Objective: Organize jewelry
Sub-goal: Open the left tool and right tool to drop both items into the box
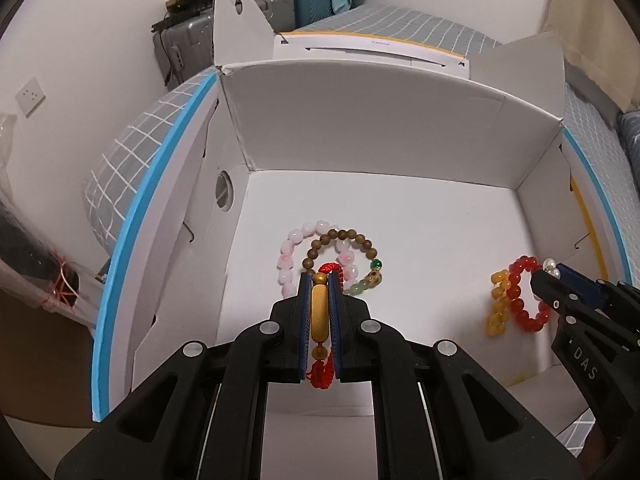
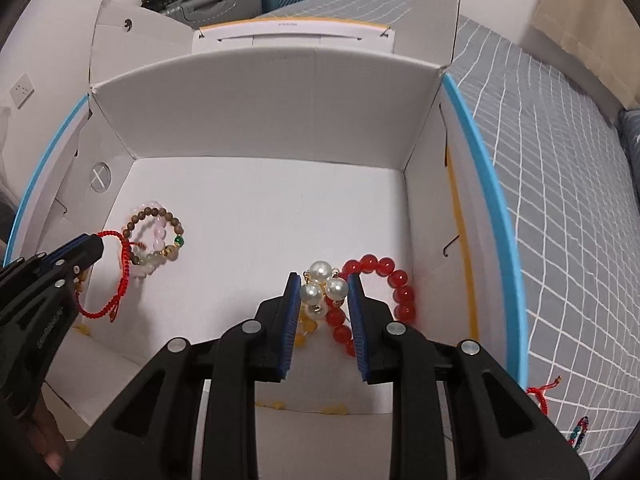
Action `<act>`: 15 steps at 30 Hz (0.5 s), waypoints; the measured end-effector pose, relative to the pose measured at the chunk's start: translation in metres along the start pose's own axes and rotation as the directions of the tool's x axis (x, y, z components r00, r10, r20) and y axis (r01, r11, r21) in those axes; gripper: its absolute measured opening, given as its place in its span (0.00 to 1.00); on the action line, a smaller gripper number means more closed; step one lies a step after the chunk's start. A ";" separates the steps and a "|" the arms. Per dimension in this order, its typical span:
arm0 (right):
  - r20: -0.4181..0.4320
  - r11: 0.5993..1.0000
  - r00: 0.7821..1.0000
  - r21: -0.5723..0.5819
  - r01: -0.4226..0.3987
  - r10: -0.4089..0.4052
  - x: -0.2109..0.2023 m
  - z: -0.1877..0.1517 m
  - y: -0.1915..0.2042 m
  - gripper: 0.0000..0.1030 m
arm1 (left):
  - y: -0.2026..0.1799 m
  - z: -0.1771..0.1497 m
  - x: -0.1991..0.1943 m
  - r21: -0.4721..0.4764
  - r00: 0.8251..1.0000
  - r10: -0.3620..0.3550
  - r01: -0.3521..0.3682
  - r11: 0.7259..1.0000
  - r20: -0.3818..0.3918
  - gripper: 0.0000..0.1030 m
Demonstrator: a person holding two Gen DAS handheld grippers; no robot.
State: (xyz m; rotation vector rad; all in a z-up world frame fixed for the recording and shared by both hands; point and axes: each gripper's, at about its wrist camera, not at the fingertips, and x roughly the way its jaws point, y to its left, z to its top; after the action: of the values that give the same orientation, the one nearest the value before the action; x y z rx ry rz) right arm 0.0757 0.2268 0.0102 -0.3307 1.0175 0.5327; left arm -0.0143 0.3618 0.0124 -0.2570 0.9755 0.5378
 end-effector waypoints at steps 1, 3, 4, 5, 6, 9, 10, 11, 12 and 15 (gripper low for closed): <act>-0.002 1.000 1.000 0.002 -0.004 0.004 0.000 0.000 0.000 0.22 | 0.001 -0.001 0.000 0.000 1.000 -0.001 0.001 1.000 -0.002 0.08; -0.007 1.000 1.000 0.002 -0.018 0.018 0.001 -0.001 0.001 0.23 | 0.001 -0.001 0.001 -0.001 1.000 0.000 0.000 1.000 -0.003 0.10; -0.003 1.000 1.000 0.005 -0.027 0.027 0.001 -0.002 0.002 0.23 | 0.001 -0.002 -0.001 -0.004 1.000 0.001 -0.001 1.000 -0.001 0.10; -0.002 1.000 1.000 0.006 -0.030 0.030 0.000 0.000 0.002 0.23 | 0.003 -0.003 -0.001 -0.008 1.000 -0.003 0.003 1.000 0.003 0.10; 0.000 1.000 1.000 0.003 -0.030 0.030 0.000 0.000 0.003 0.24 | 0.003 -0.003 -0.004 -0.010 1.000 -0.011 0.012 1.000 0.011 0.12; 0.022 0.999 0.999 0.001 -0.040 0.040 -0.005 -0.001 0.004 0.34 | 0.004 -0.006 -0.012 -0.017 0.999 -0.013 0.014 1.000 0.039 0.36; 0.028 0.999 0.999 -0.004 -0.037 0.037 -0.007 -0.002 0.005 0.36 | 0.005 -0.007 -0.015 -0.019 0.999 -0.010 0.011 1.000 0.047 0.40; 0.031 0.999 0.999 -0.007 -0.039 0.039 -0.008 -0.001 0.006 0.39 | 0.005 -0.007 -0.016 -0.017 0.999 -0.006 0.006 1.000 0.049 0.41; 0.035 0.999 0.998 -0.008 -0.042 0.042 -0.009 -0.001 0.006 0.43 | 0.005 -0.008 -0.017 -0.014 0.999 0.002 -0.001 1.000 0.050 0.44; 0.063 0.999 0.997 -0.006 -0.044 0.045 -0.017 -0.003 0.005 0.56 | 0.005 -0.009 -0.025 -0.012 0.998 0.009 -0.008 1.000 0.069 0.56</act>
State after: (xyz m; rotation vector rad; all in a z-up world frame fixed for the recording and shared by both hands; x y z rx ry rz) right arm 0.0635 0.2250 0.0234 -0.2944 0.9648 0.5825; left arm -0.0344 0.3541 0.0282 -0.2437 0.9073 0.5573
